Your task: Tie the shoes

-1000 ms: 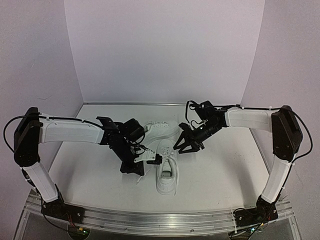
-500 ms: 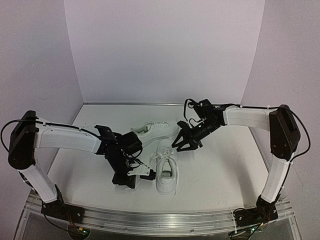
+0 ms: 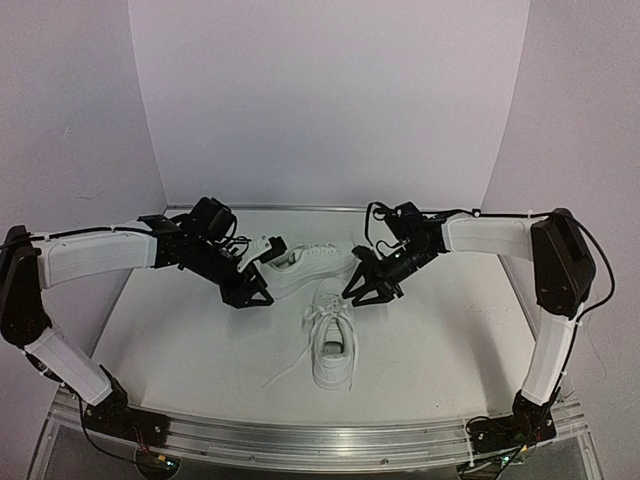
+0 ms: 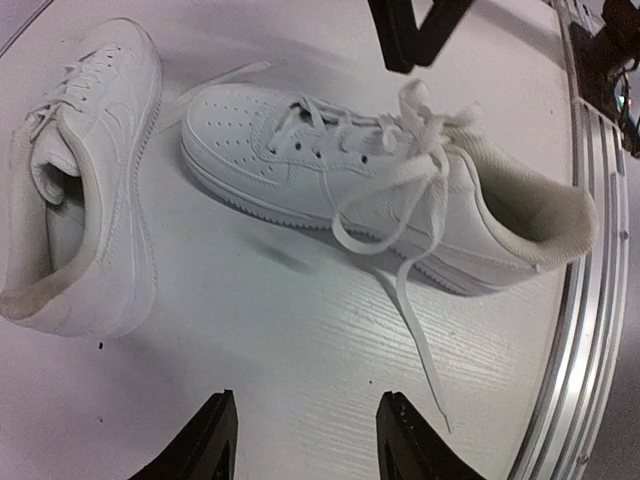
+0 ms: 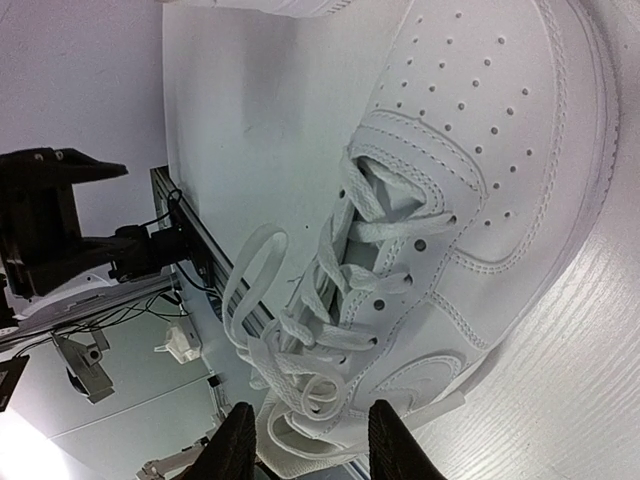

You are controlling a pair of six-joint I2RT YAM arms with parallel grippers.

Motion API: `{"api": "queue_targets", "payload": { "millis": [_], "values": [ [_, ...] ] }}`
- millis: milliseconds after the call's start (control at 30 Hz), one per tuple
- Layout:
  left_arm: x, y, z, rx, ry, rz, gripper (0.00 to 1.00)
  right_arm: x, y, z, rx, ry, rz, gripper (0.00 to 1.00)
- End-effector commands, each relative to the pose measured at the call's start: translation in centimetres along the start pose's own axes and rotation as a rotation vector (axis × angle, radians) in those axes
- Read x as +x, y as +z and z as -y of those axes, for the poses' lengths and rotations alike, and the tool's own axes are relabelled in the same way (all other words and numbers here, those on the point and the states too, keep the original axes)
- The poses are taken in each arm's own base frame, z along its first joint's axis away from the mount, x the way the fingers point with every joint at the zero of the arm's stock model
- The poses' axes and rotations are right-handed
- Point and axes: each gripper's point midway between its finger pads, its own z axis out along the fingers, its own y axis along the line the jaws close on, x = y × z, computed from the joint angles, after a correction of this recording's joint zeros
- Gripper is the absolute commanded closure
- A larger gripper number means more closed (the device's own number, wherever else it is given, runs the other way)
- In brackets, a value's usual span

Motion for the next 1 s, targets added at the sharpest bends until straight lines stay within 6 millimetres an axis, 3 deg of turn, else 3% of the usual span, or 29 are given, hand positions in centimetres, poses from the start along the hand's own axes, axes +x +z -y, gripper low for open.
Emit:
{"api": "queue_targets", "payload": {
  "millis": [0, 100, 333, 700, 867, 967],
  "values": [
    [-4.9, 0.7, -1.6, 0.048, -0.049, 0.165, 0.49, -0.6, 0.3, -0.5, -0.010, -0.018, -0.006, 0.64],
    [-5.8, 1.9, -1.8, 0.090, -0.032, 0.187, 0.46, -0.6, 0.6, -0.6, -0.013, -0.015, -0.013, 0.63],
    [-5.8, 5.0, -2.2, 0.164, -0.026, 0.159, 0.42, -0.9, 1.1, -0.2, -0.012, -0.002, -0.023, 0.64],
    [-5.3, 7.0, -1.8, 0.205, -0.022, 0.130, 0.41, -0.2, 2.7, 0.1, -0.017, -0.001, -0.079, 0.68],
    [-4.8, 7.7, -1.1, 0.228, -0.019, 0.109, 0.40, 0.5, 2.3, -0.6, -0.034, -0.016, -0.093, 0.76],
    [-4.7, 7.9, -1.0, 0.233, -0.024, 0.110, 0.40, 0.7, 1.9, -1.2, -0.042, -0.029, -0.091, 0.87]
  ]
}}
